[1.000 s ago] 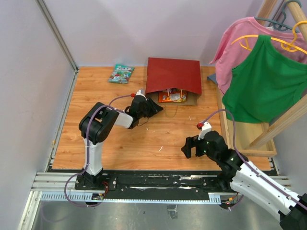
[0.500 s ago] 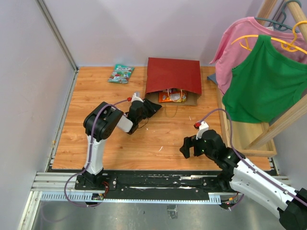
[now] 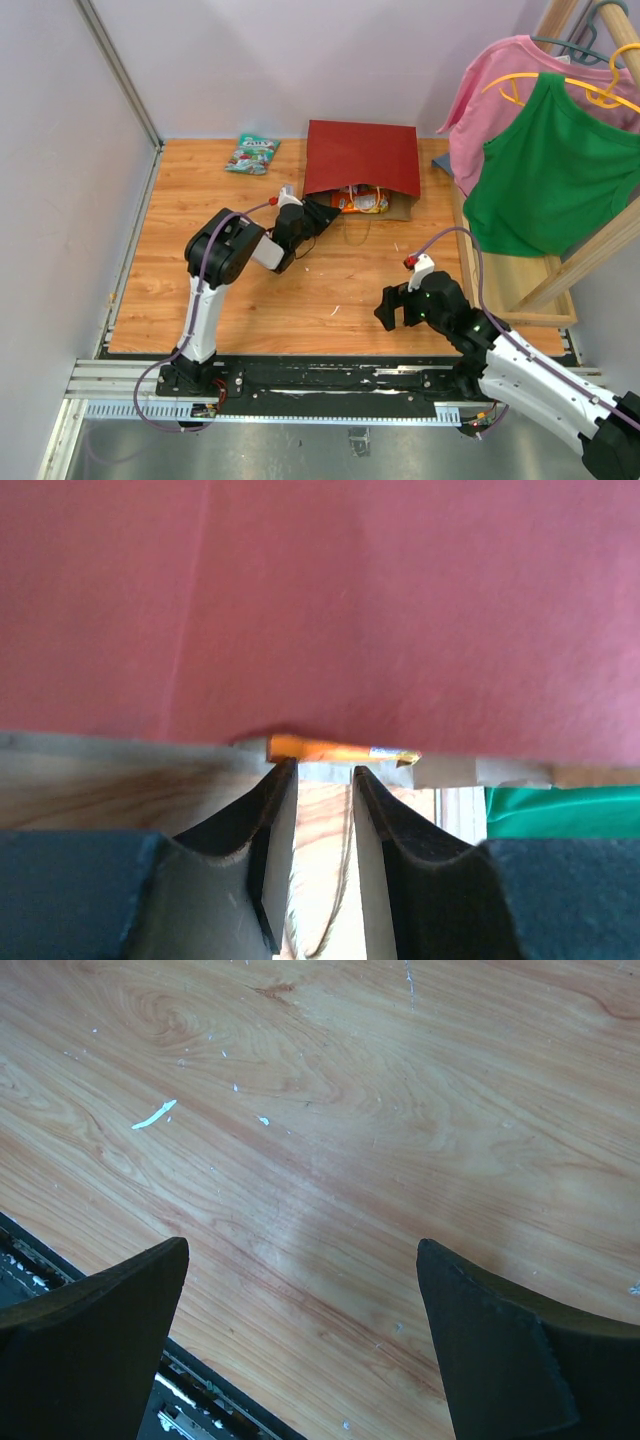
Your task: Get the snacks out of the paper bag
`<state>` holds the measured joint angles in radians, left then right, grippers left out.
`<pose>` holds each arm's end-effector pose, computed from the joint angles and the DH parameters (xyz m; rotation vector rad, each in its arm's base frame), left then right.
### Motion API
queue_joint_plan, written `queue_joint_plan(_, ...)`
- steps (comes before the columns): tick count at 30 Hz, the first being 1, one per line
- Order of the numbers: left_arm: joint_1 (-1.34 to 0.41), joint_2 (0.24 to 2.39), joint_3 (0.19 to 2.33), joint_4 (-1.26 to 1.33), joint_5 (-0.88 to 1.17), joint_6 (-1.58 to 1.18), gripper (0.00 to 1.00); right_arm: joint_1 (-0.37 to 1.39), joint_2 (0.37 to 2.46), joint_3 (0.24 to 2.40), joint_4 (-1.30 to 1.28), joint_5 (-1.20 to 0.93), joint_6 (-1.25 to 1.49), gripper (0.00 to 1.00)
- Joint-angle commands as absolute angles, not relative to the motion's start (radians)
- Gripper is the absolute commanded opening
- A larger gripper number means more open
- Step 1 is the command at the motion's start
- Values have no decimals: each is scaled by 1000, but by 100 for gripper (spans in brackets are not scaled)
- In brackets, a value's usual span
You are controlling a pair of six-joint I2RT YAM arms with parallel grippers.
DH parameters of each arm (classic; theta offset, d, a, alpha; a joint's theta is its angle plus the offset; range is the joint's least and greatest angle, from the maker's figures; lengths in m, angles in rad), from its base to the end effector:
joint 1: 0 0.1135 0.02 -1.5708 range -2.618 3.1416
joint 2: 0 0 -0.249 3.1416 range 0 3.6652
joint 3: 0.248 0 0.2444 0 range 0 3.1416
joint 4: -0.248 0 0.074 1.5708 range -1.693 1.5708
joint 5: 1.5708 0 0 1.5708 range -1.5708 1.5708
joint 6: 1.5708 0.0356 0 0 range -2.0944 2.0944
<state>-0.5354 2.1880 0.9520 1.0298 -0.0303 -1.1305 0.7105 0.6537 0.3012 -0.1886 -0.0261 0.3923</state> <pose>0.3496 -0.2061 0.0901 -0.5897 1.8418 -1.1428 0.1202 0.1046 0.1830 -0.3626 2.1578 0.6728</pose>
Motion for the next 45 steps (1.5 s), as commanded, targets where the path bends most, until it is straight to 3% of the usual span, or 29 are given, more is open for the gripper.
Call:
queue_joint_plan(1, -522, 2222, 997, 1039, -58, -1140, 34, 694, 637, 288, -170, -32, 384, 98)
queue_joint_plan(22, -511, 2263, 964, 1028, -62, -1187, 43, 694, 615, 279, -166, -55, 377, 98)
queue_joint_plan(45, -509, 2255, 909, 1035, -72, -1189, 45, 694, 626, 272, -147, -66, 377, 98)
